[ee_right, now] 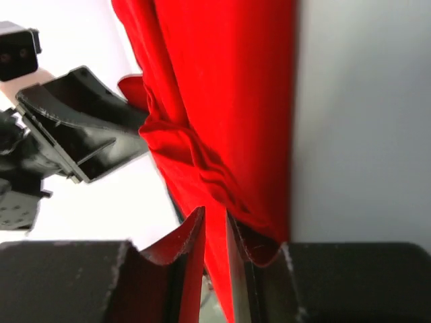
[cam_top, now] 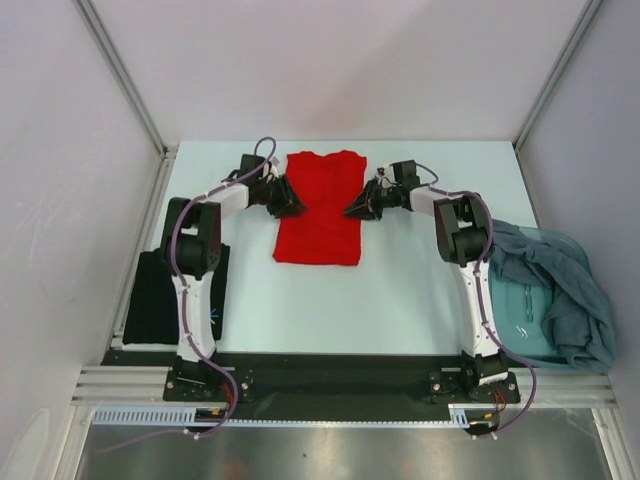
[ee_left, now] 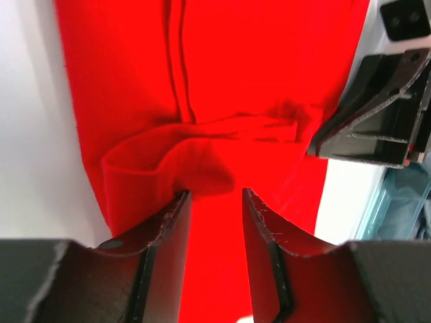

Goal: Fold and stack the t-shirts
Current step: Fold the tshirt

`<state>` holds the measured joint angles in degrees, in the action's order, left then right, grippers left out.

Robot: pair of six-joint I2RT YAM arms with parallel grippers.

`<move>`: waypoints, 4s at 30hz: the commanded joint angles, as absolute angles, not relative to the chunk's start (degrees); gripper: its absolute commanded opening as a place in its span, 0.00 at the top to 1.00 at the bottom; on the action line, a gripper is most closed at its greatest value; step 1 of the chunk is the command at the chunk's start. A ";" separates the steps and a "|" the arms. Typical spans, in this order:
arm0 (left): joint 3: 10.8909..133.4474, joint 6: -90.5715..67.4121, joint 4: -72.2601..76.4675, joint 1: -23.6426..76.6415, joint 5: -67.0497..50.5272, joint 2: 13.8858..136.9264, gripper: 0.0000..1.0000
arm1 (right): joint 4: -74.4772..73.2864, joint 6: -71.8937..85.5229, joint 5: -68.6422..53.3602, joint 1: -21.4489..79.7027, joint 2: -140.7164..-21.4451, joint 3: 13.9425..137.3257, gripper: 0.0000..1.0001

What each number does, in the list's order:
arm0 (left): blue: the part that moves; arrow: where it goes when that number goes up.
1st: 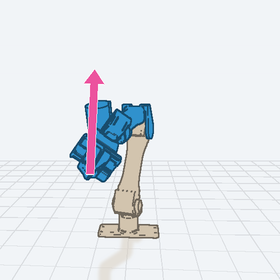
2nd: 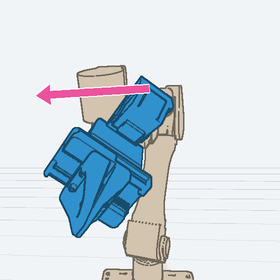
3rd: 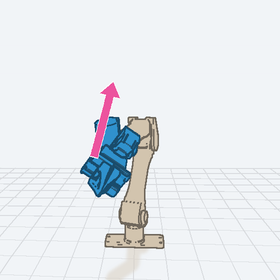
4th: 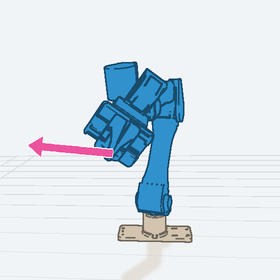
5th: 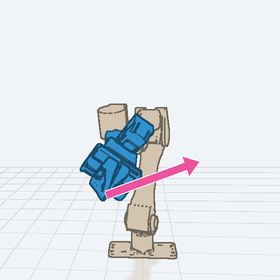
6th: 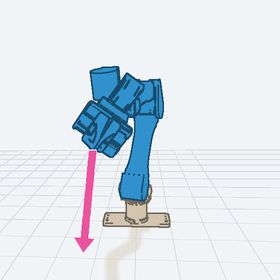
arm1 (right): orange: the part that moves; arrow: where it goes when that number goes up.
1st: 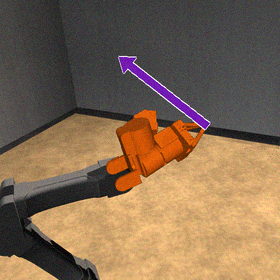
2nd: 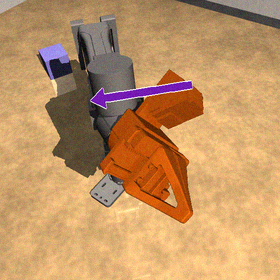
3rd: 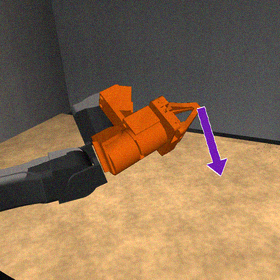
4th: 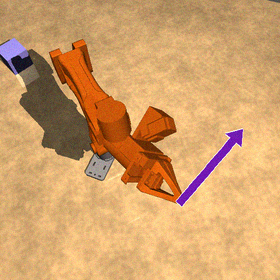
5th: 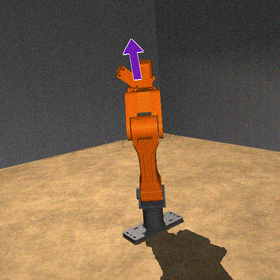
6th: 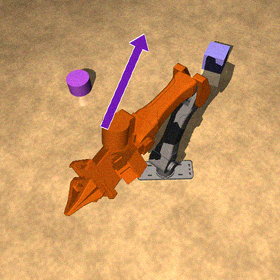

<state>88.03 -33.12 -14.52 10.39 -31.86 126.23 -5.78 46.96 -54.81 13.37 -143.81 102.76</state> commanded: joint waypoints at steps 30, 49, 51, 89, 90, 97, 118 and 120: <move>38.06 -64.24 -5.27 8.96 -9.94 79.45 0.36 | 6.84 71.61 -13.73 28.29 -93.96 47.65 0.32; 39.11 -72.51 -5.18 9.05 -10.11 91.93 0.47 | 13.71 88.86 -0.09 34.01 -98.96 43.33 0.51; 39.29 -73.21 -5.01 9.05 -10.46 93.07 0.46 | 12.75 88.42 -0.09 34.01 -99.49 44.21 0.52; 15.38 -90.17 -30.39 38.40 -3.87 39.58 1.00 | -25.98 84.28 -0.27 44.89 -43.71 17.93 1.00; 16.25 -90.70 -31.45 40.32 -2.91 38.51 1.00 | -27.84 85.24 -0.09 45.78 -41.85 18.19 1.00; 26.43 -83.60 -33.92 42.80 4.20 43.14 1.00 | -30.33 77.55 -1.12 43.17 -40.06 23.45 1.00; 87.35 -50.80 -30.23 18.11 -6.94 106.69 1.00 | -24.69 49.75 -26.19 10.55 -109.15 84.01 1.00; 90.51 -50.98 -29.97 17.23 -7.03 110.28 1.00 | -25.05 49.75 -27.15 10.11 -113.45 88.48 1.00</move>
